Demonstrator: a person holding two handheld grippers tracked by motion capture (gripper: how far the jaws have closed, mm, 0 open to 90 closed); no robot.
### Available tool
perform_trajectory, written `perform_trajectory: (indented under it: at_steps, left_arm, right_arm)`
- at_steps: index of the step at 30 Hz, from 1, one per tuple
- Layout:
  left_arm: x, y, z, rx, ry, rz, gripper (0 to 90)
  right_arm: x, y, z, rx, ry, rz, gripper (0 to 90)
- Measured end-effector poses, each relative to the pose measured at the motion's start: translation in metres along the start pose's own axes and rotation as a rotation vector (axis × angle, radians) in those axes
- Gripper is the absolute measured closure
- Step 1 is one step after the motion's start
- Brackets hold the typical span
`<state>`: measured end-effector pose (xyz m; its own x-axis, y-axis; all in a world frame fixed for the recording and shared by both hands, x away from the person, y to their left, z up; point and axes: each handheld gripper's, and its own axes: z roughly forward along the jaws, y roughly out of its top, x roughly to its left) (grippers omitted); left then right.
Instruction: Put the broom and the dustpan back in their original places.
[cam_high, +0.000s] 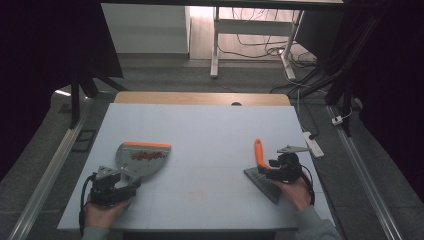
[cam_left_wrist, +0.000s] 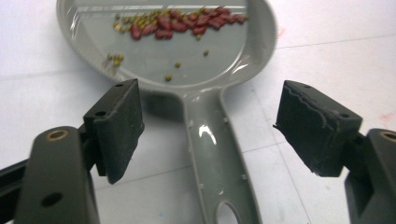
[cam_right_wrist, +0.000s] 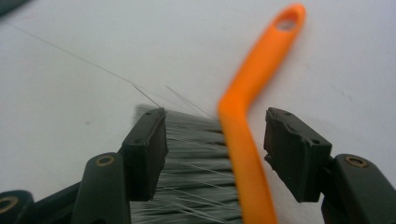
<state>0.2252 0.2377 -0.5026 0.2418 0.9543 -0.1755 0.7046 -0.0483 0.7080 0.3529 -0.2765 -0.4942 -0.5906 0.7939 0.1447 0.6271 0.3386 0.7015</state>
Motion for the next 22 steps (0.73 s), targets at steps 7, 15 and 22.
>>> perform_trajectory:
  at_steps: [7,15,22]
  left_arm:
    - [-0.007,0.012,0.004,0.001,-0.115,0.133,24.9]
    - [-0.005,0.020,0.021,0.025,-0.213,0.226,25.7]
    - [-0.006,0.017,0.021,0.038,-0.238,0.250,26.1]
  right_arm:
    - [0.028,0.005,-0.002,-0.039,0.123,-0.158,43.1]
    - [0.043,0.003,0.007,-0.031,0.176,-0.229,44.3]
    - [0.045,0.002,0.005,-0.065,0.198,-0.258,44.7]
